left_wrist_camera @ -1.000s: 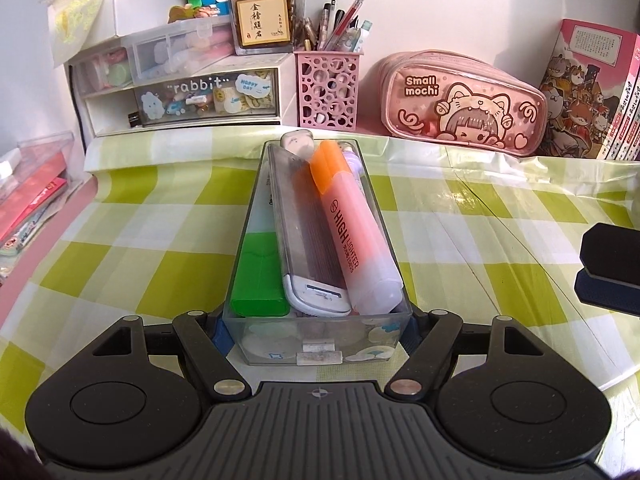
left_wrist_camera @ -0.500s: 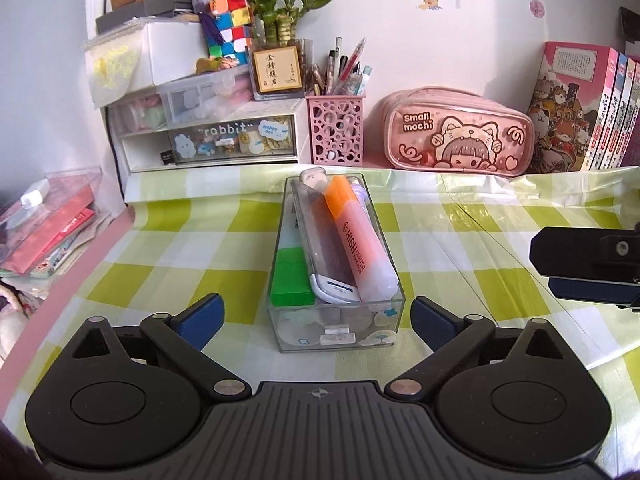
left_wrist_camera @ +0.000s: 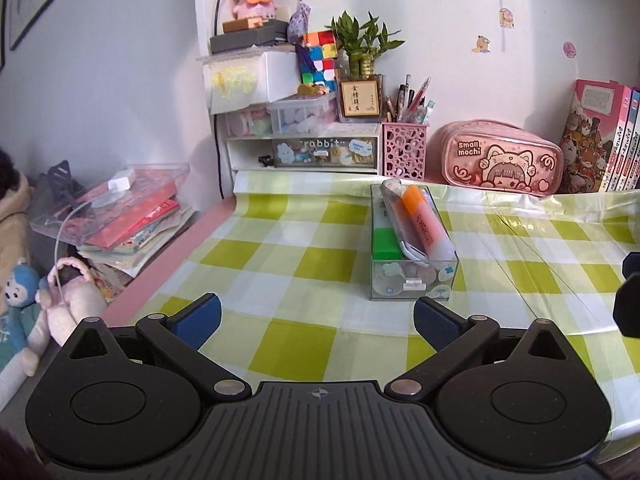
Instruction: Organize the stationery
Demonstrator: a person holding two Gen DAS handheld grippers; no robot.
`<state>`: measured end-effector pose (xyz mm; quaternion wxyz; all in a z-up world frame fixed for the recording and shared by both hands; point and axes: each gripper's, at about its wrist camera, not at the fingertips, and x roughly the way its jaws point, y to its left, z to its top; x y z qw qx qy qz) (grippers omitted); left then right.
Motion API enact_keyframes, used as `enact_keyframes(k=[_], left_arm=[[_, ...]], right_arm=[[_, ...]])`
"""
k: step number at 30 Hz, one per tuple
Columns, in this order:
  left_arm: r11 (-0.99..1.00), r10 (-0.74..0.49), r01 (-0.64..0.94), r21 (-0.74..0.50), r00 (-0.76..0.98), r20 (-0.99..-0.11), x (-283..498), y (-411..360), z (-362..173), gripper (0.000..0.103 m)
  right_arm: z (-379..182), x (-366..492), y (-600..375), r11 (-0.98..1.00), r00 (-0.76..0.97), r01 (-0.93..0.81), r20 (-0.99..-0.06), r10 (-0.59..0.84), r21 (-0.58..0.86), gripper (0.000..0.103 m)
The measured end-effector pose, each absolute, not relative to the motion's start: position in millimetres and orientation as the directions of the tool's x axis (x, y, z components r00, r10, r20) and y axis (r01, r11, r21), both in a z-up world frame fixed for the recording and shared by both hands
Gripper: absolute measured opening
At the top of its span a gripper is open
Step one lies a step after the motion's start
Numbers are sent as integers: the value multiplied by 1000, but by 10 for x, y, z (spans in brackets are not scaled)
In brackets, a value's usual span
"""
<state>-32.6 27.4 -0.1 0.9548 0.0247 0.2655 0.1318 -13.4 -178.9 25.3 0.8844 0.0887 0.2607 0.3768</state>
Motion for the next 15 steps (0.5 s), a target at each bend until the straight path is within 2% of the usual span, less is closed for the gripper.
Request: enact_keyframes(k=[4,7,9,12,15], left_arm=[[962,273,-248,115,833,-481,-433,223,64,98],[959,282,-246,138,836,-470,-465,155,92,98],[961,278,-242,137,841,-464,-481,127,103,98],[965,263,-228,131,846,-464,-499,102,101,98],[967,257,-227,120,845,-469,-506,123,66,98]], right_arm=[[271,-390,-1802,712,635,-649,-325,701,269,92],[265,-486,-1823,703,657,-644,-254,710,301,93],[269,-491,-1755,715,640,-647,-321,698,264,93],[254,-535,-1777,757,688,-620,-322,651,207,93],[220,-459,-1827,754,667,-595,-352,657,279,93]])
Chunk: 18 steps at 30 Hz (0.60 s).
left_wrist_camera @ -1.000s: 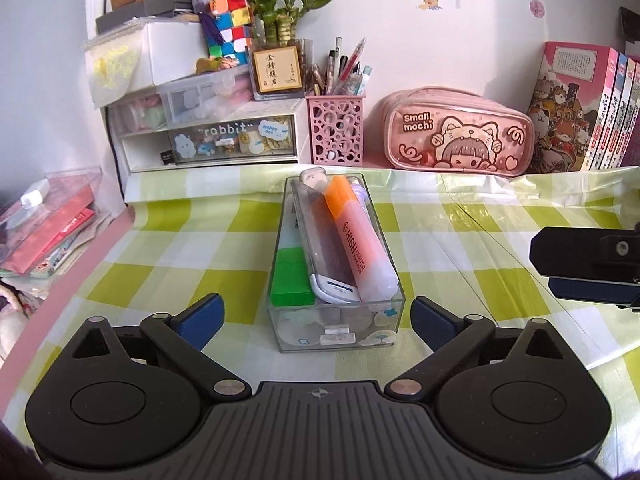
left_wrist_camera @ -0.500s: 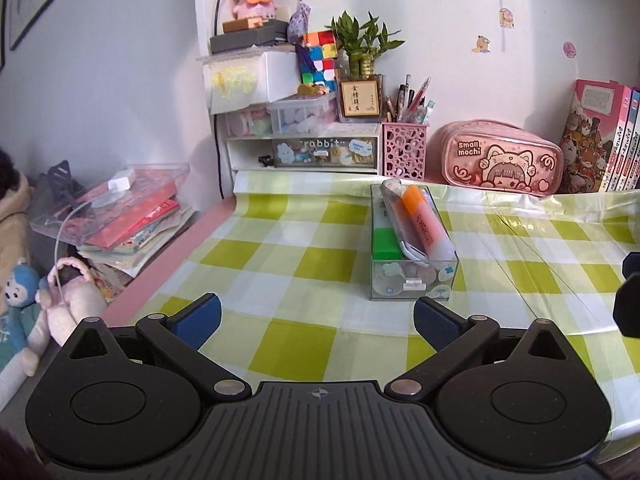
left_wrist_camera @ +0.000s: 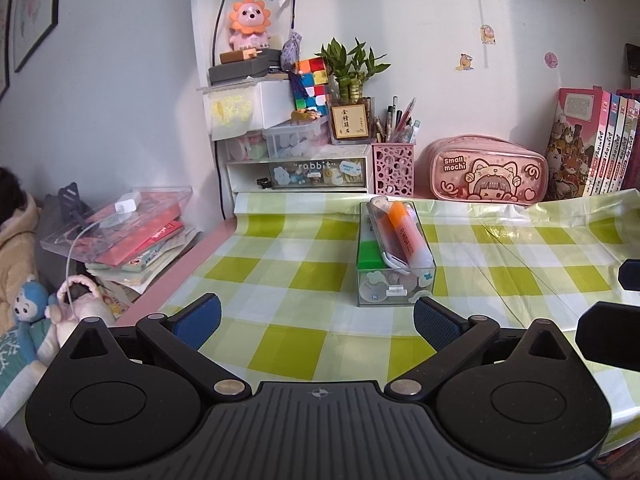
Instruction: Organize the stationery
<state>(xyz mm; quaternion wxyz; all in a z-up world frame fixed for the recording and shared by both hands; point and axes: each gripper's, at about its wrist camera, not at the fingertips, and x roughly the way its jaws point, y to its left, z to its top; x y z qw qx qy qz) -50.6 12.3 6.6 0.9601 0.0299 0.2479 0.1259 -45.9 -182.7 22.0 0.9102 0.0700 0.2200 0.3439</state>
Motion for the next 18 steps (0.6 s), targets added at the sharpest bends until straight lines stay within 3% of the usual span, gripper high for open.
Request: enact_keyframes(k=[18], left_arm=[[975,223,-196,107,839,-496,-485,153,-9,98]], right_arm=[[144,-397,-1792,777,676,-550,-382,630,306,93]])
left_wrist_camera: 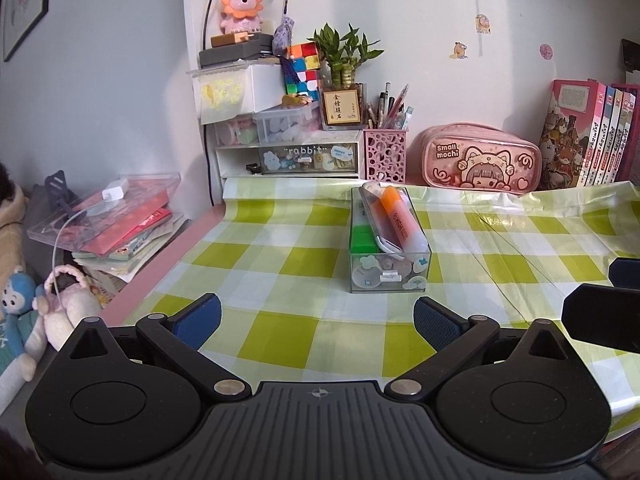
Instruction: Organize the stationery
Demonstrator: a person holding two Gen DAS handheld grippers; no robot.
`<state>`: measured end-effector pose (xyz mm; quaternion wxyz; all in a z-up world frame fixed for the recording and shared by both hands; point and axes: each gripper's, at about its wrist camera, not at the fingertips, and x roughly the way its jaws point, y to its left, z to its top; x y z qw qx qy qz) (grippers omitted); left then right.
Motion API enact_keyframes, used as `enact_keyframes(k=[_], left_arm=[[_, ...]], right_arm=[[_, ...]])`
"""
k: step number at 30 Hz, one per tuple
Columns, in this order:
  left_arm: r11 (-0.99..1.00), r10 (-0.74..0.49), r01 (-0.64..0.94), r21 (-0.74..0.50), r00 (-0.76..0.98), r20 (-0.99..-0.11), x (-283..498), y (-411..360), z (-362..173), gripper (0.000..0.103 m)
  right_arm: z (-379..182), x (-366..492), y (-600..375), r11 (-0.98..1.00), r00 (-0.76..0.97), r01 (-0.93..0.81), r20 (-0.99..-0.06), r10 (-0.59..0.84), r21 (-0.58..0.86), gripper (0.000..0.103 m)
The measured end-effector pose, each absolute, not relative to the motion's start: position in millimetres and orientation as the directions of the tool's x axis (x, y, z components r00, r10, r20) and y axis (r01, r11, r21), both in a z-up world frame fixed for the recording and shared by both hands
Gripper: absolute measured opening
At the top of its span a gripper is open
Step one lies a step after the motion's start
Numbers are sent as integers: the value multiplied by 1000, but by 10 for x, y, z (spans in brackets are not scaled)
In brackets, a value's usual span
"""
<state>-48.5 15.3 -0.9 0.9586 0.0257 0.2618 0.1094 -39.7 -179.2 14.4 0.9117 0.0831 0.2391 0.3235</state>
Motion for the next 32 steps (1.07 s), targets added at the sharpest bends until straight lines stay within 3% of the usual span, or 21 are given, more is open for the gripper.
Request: enact_keyframes(k=[32], left_arm=[[983,186,-157,99,846,-501,-517,103,-18,98]], right_arm=[[118,-398,-1799,786,683,-539,-389,618,303,93]])
